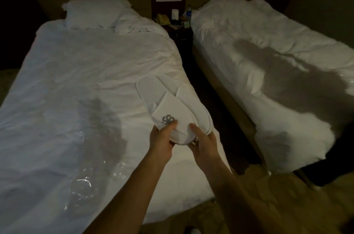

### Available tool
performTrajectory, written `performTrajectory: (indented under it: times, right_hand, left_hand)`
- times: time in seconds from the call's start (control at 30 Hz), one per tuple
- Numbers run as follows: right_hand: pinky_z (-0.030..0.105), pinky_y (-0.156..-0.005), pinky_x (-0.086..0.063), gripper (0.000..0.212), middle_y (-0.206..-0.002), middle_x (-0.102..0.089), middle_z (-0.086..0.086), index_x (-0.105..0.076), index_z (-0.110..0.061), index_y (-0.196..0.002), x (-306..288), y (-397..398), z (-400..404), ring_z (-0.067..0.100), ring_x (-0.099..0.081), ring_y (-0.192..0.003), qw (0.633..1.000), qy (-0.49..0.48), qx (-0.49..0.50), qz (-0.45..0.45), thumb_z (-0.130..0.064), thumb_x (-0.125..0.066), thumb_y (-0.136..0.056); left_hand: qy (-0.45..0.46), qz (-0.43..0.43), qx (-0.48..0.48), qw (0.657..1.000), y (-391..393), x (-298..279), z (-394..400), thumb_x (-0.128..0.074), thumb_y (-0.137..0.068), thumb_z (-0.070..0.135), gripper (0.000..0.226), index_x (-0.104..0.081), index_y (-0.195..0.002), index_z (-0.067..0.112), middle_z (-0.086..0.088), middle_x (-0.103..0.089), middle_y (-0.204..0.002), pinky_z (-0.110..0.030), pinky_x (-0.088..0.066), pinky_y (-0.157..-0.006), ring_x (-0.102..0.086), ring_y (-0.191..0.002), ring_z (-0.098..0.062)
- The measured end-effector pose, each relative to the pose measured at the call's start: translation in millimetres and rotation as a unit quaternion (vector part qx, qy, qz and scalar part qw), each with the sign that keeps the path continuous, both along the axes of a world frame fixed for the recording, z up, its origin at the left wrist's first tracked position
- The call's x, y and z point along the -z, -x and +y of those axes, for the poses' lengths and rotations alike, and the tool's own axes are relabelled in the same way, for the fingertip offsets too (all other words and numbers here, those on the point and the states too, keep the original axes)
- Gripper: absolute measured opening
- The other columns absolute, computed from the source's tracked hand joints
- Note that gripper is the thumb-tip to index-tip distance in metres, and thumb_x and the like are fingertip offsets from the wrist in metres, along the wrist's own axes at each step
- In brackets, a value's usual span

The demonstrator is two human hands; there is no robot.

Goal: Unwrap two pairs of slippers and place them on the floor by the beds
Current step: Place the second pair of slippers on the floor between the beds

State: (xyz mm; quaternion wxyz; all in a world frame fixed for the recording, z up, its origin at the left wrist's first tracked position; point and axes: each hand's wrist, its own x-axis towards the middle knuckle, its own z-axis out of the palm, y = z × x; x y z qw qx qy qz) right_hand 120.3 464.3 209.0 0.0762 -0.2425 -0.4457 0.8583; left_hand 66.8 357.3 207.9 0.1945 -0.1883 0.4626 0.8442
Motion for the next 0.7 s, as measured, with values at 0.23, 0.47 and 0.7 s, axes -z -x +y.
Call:
performTrajectory:
  times: [0.23, 0.47, 0.7]
  right_hand:
    - [0.049, -0.088, -0.056, 0.035, -0.121, -0.065, 0.011, -0.064, -0.019, -0.115, 24.7, -2.1, 66.1, 0.032, -0.062, -0.112, 0.994, 0.007, -0.034, -0.101, -0.032, -0.071, -0.083]
    - [0.041, -0.082, -0.056, 0.019, -0.107, -0.07, 0.008, -0.068, -0.014, -0.103, 39.4, 28.3, 170.3, 0.029, -0.065, -0.099, 0.984, -0.082, -0.118, -0.101, -0.012, -0.07, -0.085]
    - [0.051, -0.093, -0.053, 0.037, -0.118, -0.069, 0.012, -0.059, -0.004, -0.123, 81.9, 21.5, 286.7, 0.033, -0.066, -0.107, 0.987, -0.038, -0.107, -0.111, -0.015, -0.066, -0.089]
  left_hand:
    - [0.064, -0.003, 0.011, 0.998, 2.9, 18.6, 17.7, -0.068, -0.081, 0.001, 0.038, -0.065, -0.118, 0.008, -0.01, -0.072, -0.112, -0.04, -0.054, -0.089, -0.067, -0.103, -0.027]
    - [0.134, 0.045, 0.066, 0.988, 2.1, 30.2, 80.5, -0.065, -0.084, -0.002, 0.037, -0.066, -0.119, 0.009, -0.012, -0.071, -0.116, -0.04, -0.054, -0.091, -0.066, -0.11, -0.03]
    - [0.151, 0.016, -0.057, 0.987, -12.6, 66.3, 170.2, -0.068, -0.079, -0.001, 0.046, -0.063, -0.124, 0.013, -0.01, -0.071, -0.118, -0.045, -0.05, -0.099, -0.066, -0.11, -0.029]
